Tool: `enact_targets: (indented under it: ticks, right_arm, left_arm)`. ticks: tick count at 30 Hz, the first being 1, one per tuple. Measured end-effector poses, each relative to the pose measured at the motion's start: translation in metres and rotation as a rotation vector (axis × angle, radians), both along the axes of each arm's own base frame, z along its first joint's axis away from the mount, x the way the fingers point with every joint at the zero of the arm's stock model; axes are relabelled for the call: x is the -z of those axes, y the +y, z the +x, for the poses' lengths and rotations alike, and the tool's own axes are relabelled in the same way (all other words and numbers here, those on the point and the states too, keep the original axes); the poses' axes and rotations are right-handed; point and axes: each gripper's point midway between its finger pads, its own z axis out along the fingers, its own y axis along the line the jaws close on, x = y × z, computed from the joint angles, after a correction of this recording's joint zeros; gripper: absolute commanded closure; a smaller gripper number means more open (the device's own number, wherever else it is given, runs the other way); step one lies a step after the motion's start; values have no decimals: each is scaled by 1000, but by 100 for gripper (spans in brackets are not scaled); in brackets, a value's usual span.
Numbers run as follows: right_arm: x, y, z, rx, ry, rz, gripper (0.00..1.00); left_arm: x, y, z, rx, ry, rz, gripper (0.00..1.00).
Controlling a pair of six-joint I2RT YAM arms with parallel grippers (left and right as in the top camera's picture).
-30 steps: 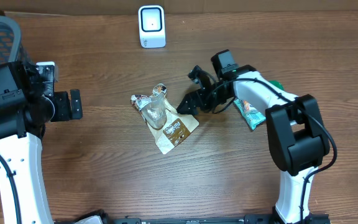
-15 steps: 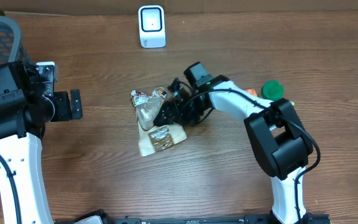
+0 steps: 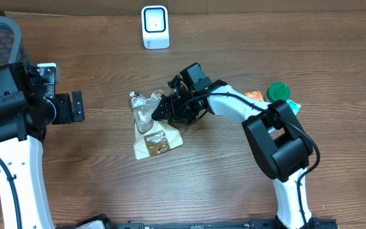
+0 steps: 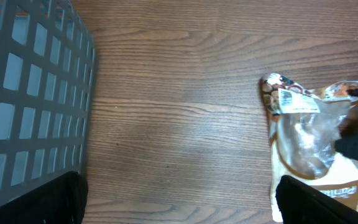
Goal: Scan the item barcode
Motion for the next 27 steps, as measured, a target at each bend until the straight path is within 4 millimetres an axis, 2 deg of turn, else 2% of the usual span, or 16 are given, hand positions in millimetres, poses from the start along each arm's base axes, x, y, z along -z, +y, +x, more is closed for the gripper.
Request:
enact_targets:
  ticks: [4,12,13,17,18,24,27]
  right_arm:
    - [6,3,-4,2,20,-10,64]
    - [6,5,-4,10,36,2,67]
    - [6,6,-4,8,37,8,69]
    - [9,7,-6,7,51,13,94]
    - [9,7,-6,4,51,16,96]
    - [7,6,-6,3,67,37,96]
    - [6,-2,-2,14,85,42,96]
  left_arm:
    - [0,0,0,0,0,0,0]
    - [0,0,0,0,0,0,0]
    - [0,0,0,0,0,0,1]
    - [0,0,0,0,0,0,0]
    - [0,0,0,0,0,0,0]
    - [0,0,0,0,0,0,1]
    - [0,0,0,0,0,0,0]
